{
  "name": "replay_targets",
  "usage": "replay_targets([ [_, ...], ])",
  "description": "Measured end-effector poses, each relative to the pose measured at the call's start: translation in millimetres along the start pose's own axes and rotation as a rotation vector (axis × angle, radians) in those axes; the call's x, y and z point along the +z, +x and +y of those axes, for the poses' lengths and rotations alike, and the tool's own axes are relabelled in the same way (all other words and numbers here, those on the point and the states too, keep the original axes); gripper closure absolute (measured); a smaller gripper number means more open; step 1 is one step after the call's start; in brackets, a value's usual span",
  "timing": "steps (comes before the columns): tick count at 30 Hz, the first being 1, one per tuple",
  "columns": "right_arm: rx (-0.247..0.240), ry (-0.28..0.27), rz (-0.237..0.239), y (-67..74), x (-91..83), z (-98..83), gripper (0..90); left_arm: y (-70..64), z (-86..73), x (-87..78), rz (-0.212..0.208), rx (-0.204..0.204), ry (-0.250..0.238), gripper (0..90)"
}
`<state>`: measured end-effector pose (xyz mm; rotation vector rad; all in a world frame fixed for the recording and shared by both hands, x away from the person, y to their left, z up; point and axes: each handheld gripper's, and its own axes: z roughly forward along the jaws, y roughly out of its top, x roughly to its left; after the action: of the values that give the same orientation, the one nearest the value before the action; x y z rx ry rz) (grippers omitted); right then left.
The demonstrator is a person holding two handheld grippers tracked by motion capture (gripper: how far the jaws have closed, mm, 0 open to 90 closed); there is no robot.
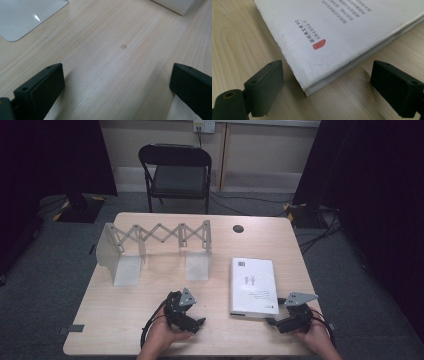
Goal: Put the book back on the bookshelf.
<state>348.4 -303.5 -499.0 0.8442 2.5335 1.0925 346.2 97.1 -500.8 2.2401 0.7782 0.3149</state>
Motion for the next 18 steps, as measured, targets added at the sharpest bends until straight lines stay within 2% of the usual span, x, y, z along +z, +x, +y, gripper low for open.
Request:
replay_targets([
  [8, 0.032, 0.004, -0.032, 4.1, 1.7, 1.6, 9.8, 0.5, 1.4, 1.5, -0.009, 0.006, -0.002, 0.0],
  [12, 0.094, 0.007, -0.096, 10.4, 7.9, 7.1, 8.6, 1.1, 6.1, 6.2, -0.014, 0.013, -0.001, 0.0],
  [15, 0.094, 0.005, -0.098, 11.1, 8.4, 7.5, 9.1, 1.0, 6.5, 6.5, -0.012, 0.012, 0.001, 0.0],
  [16, 0.090, 0.003, -0.099, 11.2, 8.0, 7.3, 11.8, 0.8, 6.7, 7.2, -0.013, 0.010, -0.004, 0.0],
  [18, 0.074, -0.005, -0.074, 12.6, 6.9, 6.7, 13.3, 0.7, 8.0, 8.2, -0.026, 0.022, -0.002, 0.0],
])
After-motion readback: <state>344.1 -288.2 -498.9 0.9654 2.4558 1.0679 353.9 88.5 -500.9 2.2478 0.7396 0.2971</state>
